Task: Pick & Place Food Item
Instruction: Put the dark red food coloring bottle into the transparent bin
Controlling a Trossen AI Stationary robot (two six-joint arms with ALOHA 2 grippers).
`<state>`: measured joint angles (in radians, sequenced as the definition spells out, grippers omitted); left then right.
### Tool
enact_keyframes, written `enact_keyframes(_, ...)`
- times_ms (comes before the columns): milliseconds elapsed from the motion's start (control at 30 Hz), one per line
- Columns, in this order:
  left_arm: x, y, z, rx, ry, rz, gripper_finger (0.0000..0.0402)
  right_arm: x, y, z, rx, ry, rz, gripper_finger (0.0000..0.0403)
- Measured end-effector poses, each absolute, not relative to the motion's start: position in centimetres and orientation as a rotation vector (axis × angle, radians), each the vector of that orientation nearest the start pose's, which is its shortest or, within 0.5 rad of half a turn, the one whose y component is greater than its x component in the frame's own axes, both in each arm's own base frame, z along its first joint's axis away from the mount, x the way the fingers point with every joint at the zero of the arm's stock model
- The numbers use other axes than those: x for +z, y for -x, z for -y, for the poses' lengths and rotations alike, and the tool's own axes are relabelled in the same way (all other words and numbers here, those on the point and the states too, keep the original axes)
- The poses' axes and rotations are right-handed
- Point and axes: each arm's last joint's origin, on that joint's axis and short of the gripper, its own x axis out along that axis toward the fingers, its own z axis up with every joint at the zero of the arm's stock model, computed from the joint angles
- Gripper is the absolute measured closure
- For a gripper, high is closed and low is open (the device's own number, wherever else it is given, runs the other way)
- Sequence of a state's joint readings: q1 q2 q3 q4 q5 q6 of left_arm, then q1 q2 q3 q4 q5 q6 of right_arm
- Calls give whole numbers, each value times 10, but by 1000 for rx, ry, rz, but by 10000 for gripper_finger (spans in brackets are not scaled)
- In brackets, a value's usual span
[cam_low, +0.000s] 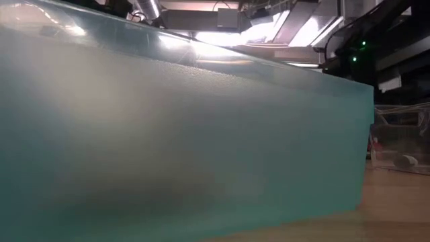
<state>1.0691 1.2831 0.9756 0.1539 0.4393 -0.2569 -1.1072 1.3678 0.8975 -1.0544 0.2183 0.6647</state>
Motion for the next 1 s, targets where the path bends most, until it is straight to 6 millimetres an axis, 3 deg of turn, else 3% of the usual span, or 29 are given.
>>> enact_keyframes(233,325,-150,-248,641,347,-35,261,166,-90,194,-1587,-1235,-1095,213)
enact_keyframes(333,325,-150,-248,643,347,-35,261,158,-89,192,-1613,-1242,-1076,213)
enact_keyframes(533,325,-150,-248,644,348,-35,261,160,-92,193,-1591,-1274,-1044,242)
enact_keyframes(867,325,-150,-249,665,348,-33,261,174,-95,200,-1631,-1221,-1034,387)
enact_keyframes(1000,325,-149,-249,672,346,-33,261,170,-94,198,-1669,-1237,-1020,393)
